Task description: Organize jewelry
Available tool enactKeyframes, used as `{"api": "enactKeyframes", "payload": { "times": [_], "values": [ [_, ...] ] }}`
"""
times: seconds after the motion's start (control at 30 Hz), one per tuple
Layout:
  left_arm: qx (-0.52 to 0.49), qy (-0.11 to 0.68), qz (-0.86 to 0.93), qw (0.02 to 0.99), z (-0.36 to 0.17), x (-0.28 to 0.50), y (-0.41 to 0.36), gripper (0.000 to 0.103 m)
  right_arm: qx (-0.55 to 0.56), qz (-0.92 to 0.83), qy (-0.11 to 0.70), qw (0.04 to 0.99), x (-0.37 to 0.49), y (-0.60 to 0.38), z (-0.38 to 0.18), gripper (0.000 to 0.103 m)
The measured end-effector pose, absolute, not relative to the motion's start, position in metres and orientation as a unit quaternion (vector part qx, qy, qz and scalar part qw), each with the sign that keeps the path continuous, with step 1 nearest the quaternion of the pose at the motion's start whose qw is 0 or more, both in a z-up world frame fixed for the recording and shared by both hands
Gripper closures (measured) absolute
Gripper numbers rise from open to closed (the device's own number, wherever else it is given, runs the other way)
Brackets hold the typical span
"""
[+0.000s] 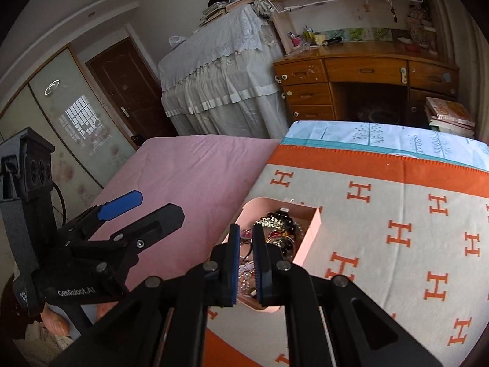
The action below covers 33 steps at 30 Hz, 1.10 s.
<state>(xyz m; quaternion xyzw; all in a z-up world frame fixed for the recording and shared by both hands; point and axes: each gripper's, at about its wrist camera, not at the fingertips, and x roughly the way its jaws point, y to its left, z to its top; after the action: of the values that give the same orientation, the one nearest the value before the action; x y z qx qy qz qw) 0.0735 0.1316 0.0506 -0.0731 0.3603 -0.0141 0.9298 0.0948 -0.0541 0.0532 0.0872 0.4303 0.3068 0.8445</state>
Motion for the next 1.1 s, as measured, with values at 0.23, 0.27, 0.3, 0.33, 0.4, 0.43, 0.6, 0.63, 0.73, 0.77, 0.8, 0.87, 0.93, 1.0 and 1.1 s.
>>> {"api": "enactKeyframes", "payload": {
  "times": [0.23, 0.27, 0.3, 0.33, 0.4, 0.43, 0.6, 0.63, 0.73, 0.77, 0.8, 0.87, 0.93, 1.0, 1.1],
  "values": [
    [-0.104, 0.402, -0.007, 0.91, 0.02, 0.086, 0.147, 0.001, 0.105, 0.32, 0.492, 0.803, 0.118, -0.023, 0.01, 0.094],
    [-0.107, 0.405, -0.004, 0.908, 0.015, 0.087, 0.15, 0.001, 0.104, 0.316, 0.501, 0.799, 0.119, -0.021, 0.002, 0.094],
    [-0.109, 0.409, 0.0, 0.906, 0.01, 0.088, 0.152, 0.001, 0.101, 0.311, 0.51, 0.795, 0.121, -0.019, -0.005, 0.094],
    [-0.111, 0.412, 0.003, 0.904, 0.005, 0.089, 0.154, 0.001, 0.096, 0.308, 0.52, 0.791, 0.122, -0.015, -0.011, 0.094],
    [-0.113, 0.42, 0.01, 0.9, -0.004, 0.092, 0.157, 0.001, 0.08, 0.304, 0.531, 0.787, 0.122, -0.011, -0.021, 0.094],
    [-0.114, 0.424, 0.013, 0.898, -0.008, 0.093, 0.158, 0.001, 0.071, 0.301, 0.534, 0.787, 0.122, -0.009, -0.024, 0.092],
    [-0.115, 0.44, 0.022, 0.89, -0.023, 0.098, 0.162, 0.001, 0.06, 0.29, 0.532, 0.793, 0.117, -0.013, -0.027, 0.08],
    [-0.116, 0.442, 0.023, 0.889, -0.025, 0.098, 0.163, 0.001, 0.058, 0.287, 0.528, 0.797, 0.116, -0.015, -0.026, 0.08],
    [-0.118, 0.446, 0.024, 0.887, -0.028, 0.098, 0.163, 0.001, 0.045, 0.278, 0.516, 0.809, 0.111, -0.019, -0.021, 0.08],
    [-0.117, 0.447, 0.025, 0.887, -0.029, 0.098, 0.162, 0.001, 0.04, 0.275, 0.512, 0.813, 0.11, -0.021, -0.02, 0.08],
    [-0.115, 0.448, 0.025, 0.887, -0.03, 0.098, 0.161, 0.001, 0.035, 0.272, 0.508, 0.816, 0.108, -0.022, -0.019, 0.08],
    [-0.11, 0.449, 0.026, 0.886, -0.032, 0.097, 0.159, 0.001, 0.027, 0.266, 0.504, 0.821, 0.103, -0.027, -0.018, 0.08],
    [-0.105, 0.449, 0.025, 0.887, -0.033, 0.095, 0.155, 0.001, 0.021, 0.256, 0.499, 0.828, 0.098, -0.032, -0.017, 0.08],
    [-0.098, 0.451, 0.024, 0.887, -0.035, 0.092, 0.149, 0.001, 0.016, 0.246, 0.492, 0.835, 0.091, -0.04, -0.016, 0.08],
    [-0.083, 0.453, 0.017, 0.887, -0.038, 0.086, 0.134, 0.001, 0.002, 0.223, 0.479, 0.849, 0.079, -0.053, -0.016, 0.079]
  ]
}}
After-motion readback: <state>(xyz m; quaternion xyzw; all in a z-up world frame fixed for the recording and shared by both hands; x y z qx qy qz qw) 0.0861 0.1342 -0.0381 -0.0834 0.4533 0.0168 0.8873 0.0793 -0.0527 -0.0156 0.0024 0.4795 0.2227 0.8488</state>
